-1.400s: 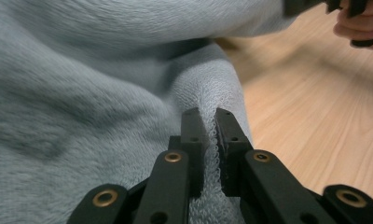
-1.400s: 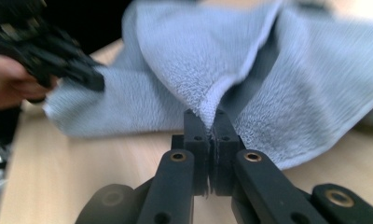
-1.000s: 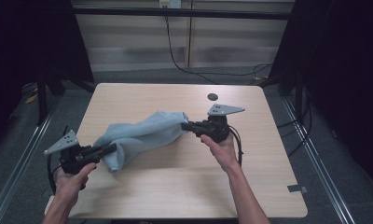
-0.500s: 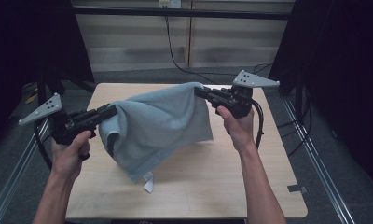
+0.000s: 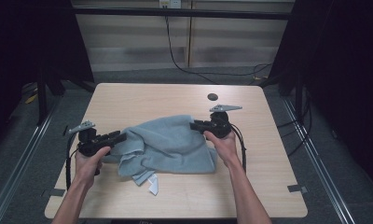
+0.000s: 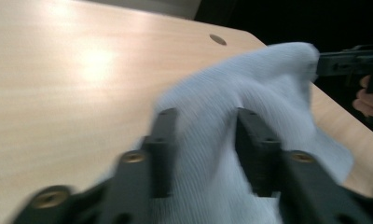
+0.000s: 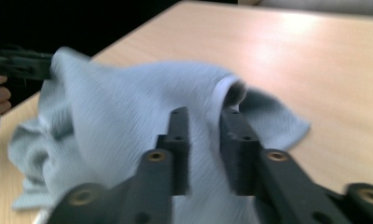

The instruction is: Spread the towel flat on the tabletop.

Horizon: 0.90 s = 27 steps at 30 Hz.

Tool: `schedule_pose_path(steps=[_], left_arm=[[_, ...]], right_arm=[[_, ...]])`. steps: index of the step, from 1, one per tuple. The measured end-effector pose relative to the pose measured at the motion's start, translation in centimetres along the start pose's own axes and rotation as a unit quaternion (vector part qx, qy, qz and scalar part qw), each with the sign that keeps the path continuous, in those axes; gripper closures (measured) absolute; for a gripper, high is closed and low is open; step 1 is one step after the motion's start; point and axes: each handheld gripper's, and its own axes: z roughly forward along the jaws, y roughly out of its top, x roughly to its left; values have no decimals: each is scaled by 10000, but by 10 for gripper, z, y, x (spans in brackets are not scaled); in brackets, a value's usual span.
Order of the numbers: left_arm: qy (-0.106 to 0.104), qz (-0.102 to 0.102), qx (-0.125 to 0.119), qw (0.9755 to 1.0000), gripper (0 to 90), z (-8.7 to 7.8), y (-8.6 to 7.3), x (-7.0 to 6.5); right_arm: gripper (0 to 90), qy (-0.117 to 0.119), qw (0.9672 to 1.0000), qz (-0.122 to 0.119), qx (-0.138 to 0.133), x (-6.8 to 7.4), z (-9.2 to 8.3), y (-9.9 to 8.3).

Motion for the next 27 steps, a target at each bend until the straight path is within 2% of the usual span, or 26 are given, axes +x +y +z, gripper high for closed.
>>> schedule_pose_path(steps=[1,2,3,4,5,6,7,9,11,13,14,15,16,17,18,19,20,21,22,23,24,25,26,27], left_arm=[[23,34,-32,10000,474,-5,1,-2],[-42,37,-109,9999,436,-10,2,-6],[-136,88,-198,9997,429,-15,3,-9],[-184,231,-137,9995,443,-19,3,-15],[-226,382,-67,9990,443,-23,2,-21],[-321,482,-10,9983,479,-25,-1,-26],[-421,616,85,9972,479,-26,-5,-31],[-551,694,255,9957,531,-25,-16,-35],[-493,829,476,9942,566,-21,-27,-37],[-402,885,796,9921,574,-15,-32,-38],[-410,1018,903,9898,571,-13,-33,-40],[-582,1047,874,9889,572,-12,-35,-42],[-655,1066,929,9878,573,-9,-35,-44],[-630,1164,1037,9858,568,-5,-36,-45],[-571,1197,1066,9854,551,-2,-38,-44],[-560,1065,1103,9866,505,2,-40,-42],[-577,1080,1217,9850,505,6,-42,-42],[-450,1220,1349,9823,465,10,-44,-42],[-384,1155,1425,9823,456,14,-46,-41],[-440,1109,1472,9819,436,17,-46,-41],[-424,1180,1479,9810,410,19,-47,-42],[-363,1166,1521,9808,408,21,-47,-43],[-364,1095,1571,9808,398,22,-47,-45],[-394,1238,1593,9786,368,22,-48,-49]], right_arm=[[627,-42,10000,-27,32,1,-3,-2],[613,-6,10000,-81,18,2,-7,-4],[589,26,9999,-126,-28,4,-13,-5],[577,133,9996,-221,-116,10,-25,-8],[577,133,9996,-221,-116,10,-25,-8],[575,88,9993,-372,-32,16,-35,-16],[575,88,9993,-372,-32,16,-35,-16],[587,129,9992,-346,123,15,-41,-30],[604,228,9987,-356,285,16,-43,-46],[617,438,9983,-194,317,18,-45,-60],[607,525,9981,-146,291,20,-46,-66],[601,545,9977,-156,361,23,-45,-71],[591,543,9972,-249,451,26,-44,-74],[574,582,9968,-240,494,26,-43,-77],[562,617,9962,-235,570,26,-40,-80],[527,491,9952,-324,785,25,-33,-85],[527,491,9952,-324,785,25,-33,-85],[504,515,9942,-364,872,25,-30,-88],[480,486,9934,-393,958,25,-28,-90],[449,375,9931,-473,1010,26,-26,-92],[415,364,9926,-489,1048,27,-24,-93],[361,380,9933,-407,1014,27,-23,-94],[355,385,9928,-447,1040,29,-21,-95],[370,289,9914,-687,1080,32,-20,-95]])
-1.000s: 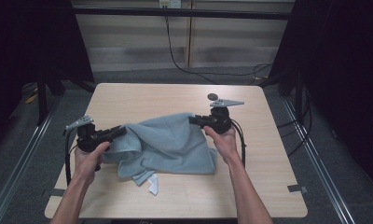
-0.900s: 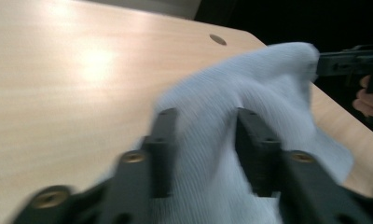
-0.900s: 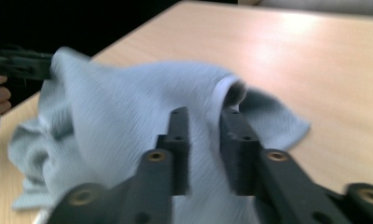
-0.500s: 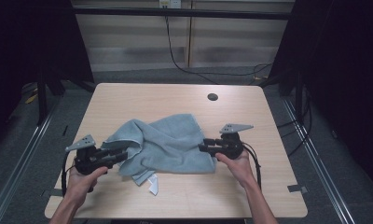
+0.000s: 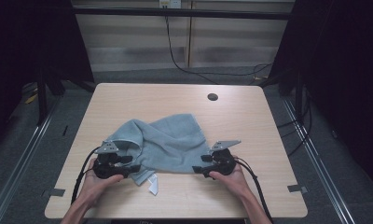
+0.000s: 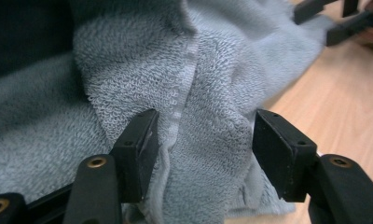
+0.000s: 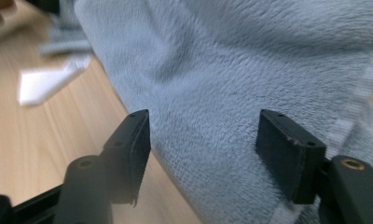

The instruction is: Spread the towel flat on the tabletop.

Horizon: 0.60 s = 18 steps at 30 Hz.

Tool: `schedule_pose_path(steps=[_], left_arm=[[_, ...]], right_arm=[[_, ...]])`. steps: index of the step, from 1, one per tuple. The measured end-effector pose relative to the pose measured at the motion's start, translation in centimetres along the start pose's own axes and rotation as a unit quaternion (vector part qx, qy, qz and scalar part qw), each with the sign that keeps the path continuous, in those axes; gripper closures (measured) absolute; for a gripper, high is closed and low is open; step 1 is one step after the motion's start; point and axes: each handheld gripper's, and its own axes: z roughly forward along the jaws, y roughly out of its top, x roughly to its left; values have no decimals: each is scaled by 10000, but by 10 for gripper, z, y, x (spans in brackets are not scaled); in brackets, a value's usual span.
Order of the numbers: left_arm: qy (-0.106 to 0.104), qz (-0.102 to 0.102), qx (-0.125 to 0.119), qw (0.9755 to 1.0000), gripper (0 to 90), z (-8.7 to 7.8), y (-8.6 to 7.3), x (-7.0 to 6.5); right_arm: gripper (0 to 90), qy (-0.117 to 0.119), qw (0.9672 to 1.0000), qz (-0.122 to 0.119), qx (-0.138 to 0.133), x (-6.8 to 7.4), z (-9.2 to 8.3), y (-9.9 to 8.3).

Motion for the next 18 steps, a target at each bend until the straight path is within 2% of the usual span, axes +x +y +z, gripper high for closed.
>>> schedule_pose_path(steps=[1,2,3,4,6,7,8,9,10,11,12,14,17,18], left_arm=[[129,124,46,9998,386,2,-1,-2],[176,109,20,9998,408,4,-3,-2],[172,114,-5,9998,421,5,-3,-1],[189,203,-5,9996,452,5,-3,0],[142,163,-52,9998,481,6,-5,1],[137,301,-39,9994,496,7,-6,0],[99,337,-35,9994,516,7,-6,-1],[22,268,-26,9996,516,7,-7,-1],[-16,269,-3,9996,567,6,-7,-2],[-19,280,-33,9996,567,7,-8,-2],[-114,238,-44,9996,595,7,-9,-4],[-272,332,58,9991,647,6,-10,-8],[-614,428,119,9971,695,3,-16,-17],[-660,429,137,9968,708,1,-18,-18]], right_arm=[[369,-16,10000,-32,30,1,0,0],[371,20,10000,-39,9,-1,-1,-1],[371,20,9999,-108,-36,0,-1,-3],[371,11,9998,-179,-51,0,-1,-4],[367,-96,9993,-363,34,5,-1,-4],[366,-170,9987,-468,76,8,-1,-5],[366,-193,9985,-499,84,13,-3,-8],[366,-193,9985,-499,84,13,-3,-8],[366,-160,9979,-618,148,21,-6,-11],[366,-160,9979,-618,148,21,-6,-11],[368,-132,9978,-634,134,25,-9,-15],[369,22,9987,-509,98,27,-16,-22],[369,83,9982,-578,153,38,-27,-33],[369,123,9981,-582,172,42,-31,-37]])
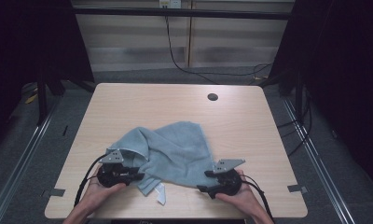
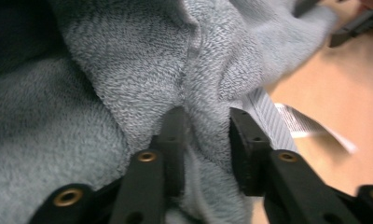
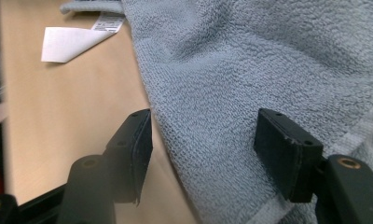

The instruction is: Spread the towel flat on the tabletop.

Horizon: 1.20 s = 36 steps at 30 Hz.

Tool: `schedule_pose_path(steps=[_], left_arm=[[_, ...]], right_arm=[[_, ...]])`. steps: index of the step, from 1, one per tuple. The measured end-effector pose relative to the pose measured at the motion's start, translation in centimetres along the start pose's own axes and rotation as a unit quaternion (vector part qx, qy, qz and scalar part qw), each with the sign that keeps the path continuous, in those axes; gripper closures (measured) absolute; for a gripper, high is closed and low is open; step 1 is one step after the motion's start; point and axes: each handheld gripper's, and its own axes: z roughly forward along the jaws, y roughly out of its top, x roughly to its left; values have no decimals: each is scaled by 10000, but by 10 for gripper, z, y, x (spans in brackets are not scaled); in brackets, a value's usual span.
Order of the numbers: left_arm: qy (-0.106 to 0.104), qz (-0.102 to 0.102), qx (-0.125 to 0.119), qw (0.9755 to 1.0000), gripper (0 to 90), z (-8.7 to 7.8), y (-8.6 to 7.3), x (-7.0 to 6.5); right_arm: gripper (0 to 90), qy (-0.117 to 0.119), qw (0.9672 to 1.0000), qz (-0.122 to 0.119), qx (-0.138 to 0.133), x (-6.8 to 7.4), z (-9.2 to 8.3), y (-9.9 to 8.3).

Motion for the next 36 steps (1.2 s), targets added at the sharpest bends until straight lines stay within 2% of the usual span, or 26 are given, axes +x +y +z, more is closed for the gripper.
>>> schedule_pose_path(steps=[2,4,6,7,13,14,17,22,26,28,29,30,32,34,35,36], left_arm=[[71,67,4,10000,765,-5,-3,-5],[189,123,-38,9997,801,-9,-4,-9],[154,40,-87,9998,810,-9,-3,-7],[152,25,-112,9998,811,-10,-3,-6],[19,-212,-430,9989,812,-15,-1,-1],[24,-236,-467,9986,813,-15,0,0],[60,-263,-509,9983,813,-14,3,0],[75,-201,-712,9972,819,-21,8,-3],[132,-146,-842,9963,826,-28,11,-8],[175,-77,-881,9959,832,-33,14,-11],[142,-83,-1018,9947,834,-40,18,-13],[142,-83,-1018,9947,835,-40,18,-13],[211,27,-1084,9939,836,-46,25,-14],[206,23,-1289,9914,837,-51,33,-13],[230,35,-1361,9904,838,-54,37,-12],[259,34,-1436,9893,838,-57,42,-11]], right_arm=[[379,108,9999,42,-27,8,-6,-7],[432,47,9999,114,-41,12,-10,-10],[447,20,9999,116,-90,11,-9,-10],[437,-113,9999,12,-127,11,-5,-8],[440,-302,9992,-186,-169,12,1,-6],[460,-302,9991,-261,-149,11,1,-5],[578,-513,9978,-422,-53,12,1,-3],[745,-744,9964,-415,3,9,1,-1],[800,-528,9985,-140,3,2,-3,3],[807,-422,9990,-33,-138,0,-10,6],[810,-383,9986,48,-369,-4,-20,12],[810,-383,9986,48,-369,-4,-20,12],[811,-460,9969,105,-632,-8,-30,21],[812,-529,9946,111,-884,-13,-40,35],[812,-622,9923,24,-1069,-18,-49,51],[812,-622,9923,24,-1069,-18,-49,51]])
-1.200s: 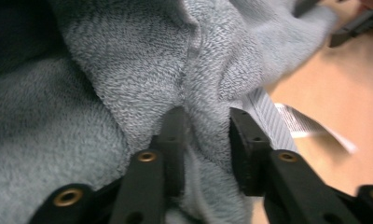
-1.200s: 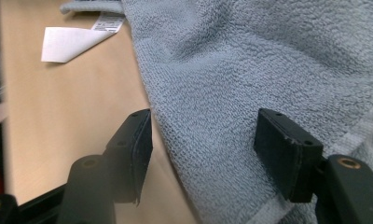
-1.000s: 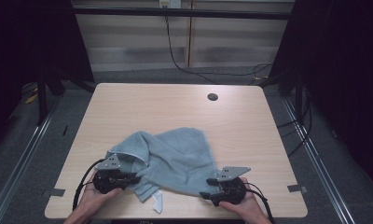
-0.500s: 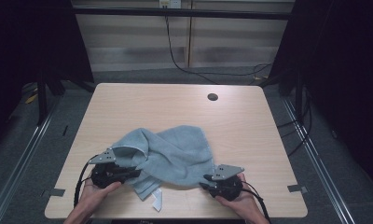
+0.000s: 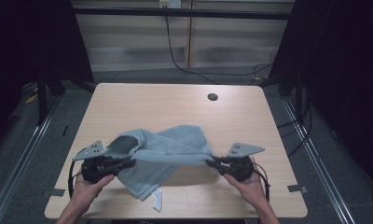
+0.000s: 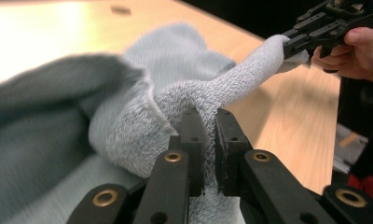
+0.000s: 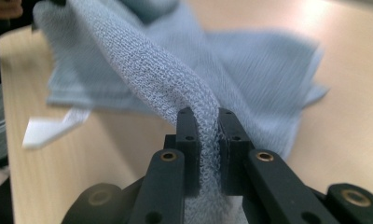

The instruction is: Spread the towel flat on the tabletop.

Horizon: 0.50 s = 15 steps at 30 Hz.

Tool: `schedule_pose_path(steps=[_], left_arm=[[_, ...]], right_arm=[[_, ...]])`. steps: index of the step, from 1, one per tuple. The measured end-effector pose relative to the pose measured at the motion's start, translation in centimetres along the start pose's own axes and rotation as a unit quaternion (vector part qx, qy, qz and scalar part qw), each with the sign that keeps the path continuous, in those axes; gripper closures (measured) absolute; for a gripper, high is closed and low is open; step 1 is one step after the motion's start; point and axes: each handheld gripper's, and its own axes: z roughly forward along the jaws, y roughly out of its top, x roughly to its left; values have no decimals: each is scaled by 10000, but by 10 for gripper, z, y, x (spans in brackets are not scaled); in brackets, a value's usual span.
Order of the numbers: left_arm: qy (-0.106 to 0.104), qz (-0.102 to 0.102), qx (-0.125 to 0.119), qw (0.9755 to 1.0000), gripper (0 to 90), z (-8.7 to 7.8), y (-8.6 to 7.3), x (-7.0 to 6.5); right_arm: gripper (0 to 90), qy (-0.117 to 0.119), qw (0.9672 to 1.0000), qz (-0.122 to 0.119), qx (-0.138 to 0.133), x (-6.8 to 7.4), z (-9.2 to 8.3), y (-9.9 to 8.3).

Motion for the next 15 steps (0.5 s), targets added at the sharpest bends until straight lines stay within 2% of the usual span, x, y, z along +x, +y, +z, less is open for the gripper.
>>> schedule_pose_path(steps=[3,4,5,6,9,11,13,15], left_arm=[[63,-16,-289,9996,837,-6,18,5],[83,12,-368,9993,837,-7,24,6],[123,23,-437,9990,837,-9,29,7],[156,26,-491,9987,837,-9,34,9],[323,-97,-628,9975,837,-11,43,19],[497,-105,-568,9971,837,-9,42,26],[637,-293,-452,9965,836,-4,33,40],[798,-427,-228,9956,836,3,20,51]], right_arm=[[812,-68,9995,-56,-312,-9,-5,30],[812,-128,9987,-104,-472,-17,-4,48],[812,-156,9984,-89,-540,-21,-2,56],[812,-156,9984,-89,-540,-21,-2,56],[813,-179,9976,-35,-664,-32,9,75],[812,-219,9976,22,-660,-39,20,82],[813,-166,9980,144,-596,-45,35,84],[812,-137,9987,266,-417,-51,54,80]])
